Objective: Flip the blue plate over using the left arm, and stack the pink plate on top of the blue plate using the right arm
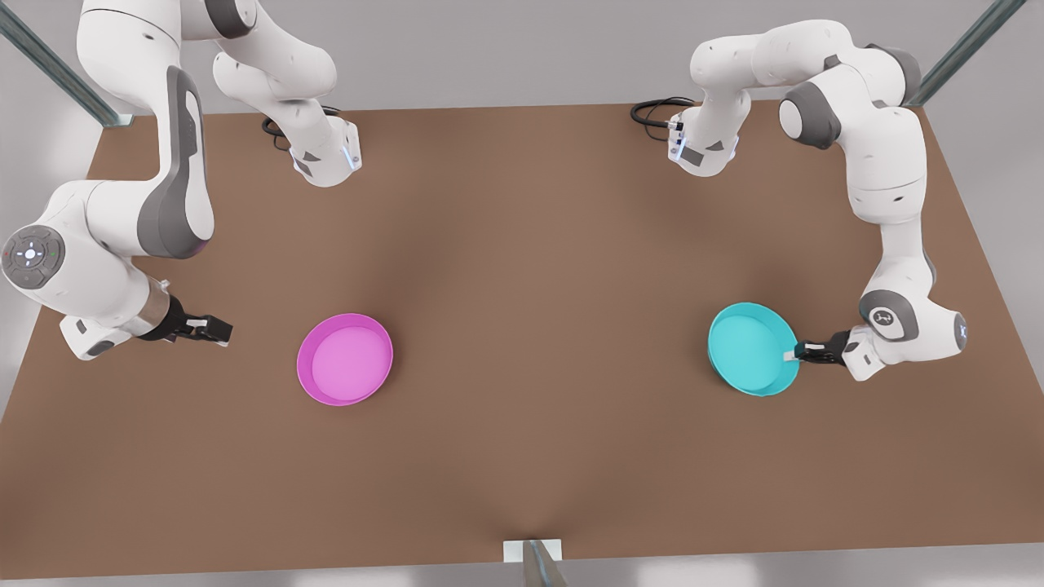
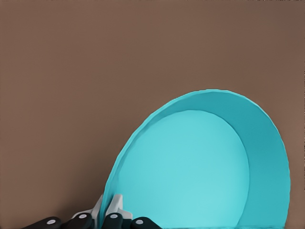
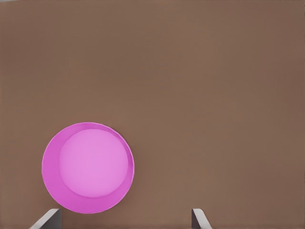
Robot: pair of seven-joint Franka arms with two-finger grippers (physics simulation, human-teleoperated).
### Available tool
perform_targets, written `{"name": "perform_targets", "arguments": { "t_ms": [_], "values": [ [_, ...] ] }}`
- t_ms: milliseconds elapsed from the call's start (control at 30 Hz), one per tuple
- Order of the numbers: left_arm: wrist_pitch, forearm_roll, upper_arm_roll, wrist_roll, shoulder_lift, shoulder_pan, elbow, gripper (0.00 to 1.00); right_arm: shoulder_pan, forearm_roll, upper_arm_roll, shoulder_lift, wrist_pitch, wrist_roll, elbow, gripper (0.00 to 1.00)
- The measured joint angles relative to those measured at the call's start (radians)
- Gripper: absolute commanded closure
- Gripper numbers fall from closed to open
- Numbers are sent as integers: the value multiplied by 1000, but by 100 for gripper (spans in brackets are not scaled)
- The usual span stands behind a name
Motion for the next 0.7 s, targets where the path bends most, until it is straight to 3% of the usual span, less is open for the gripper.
{"name": "perform_targets", "arguments": {
  "t_ms": [500, 700],
  "values": [
    [-62, 65, 0, -267, -112, -78, 129, 79, -6, 2, 0, 6, -2, -11, 1, 0],
    [-110, 177, -72, -473, -148, -100, 232, 79, -15, 2, 0, 5, -5, -20, -2, 0]
  ]
}}
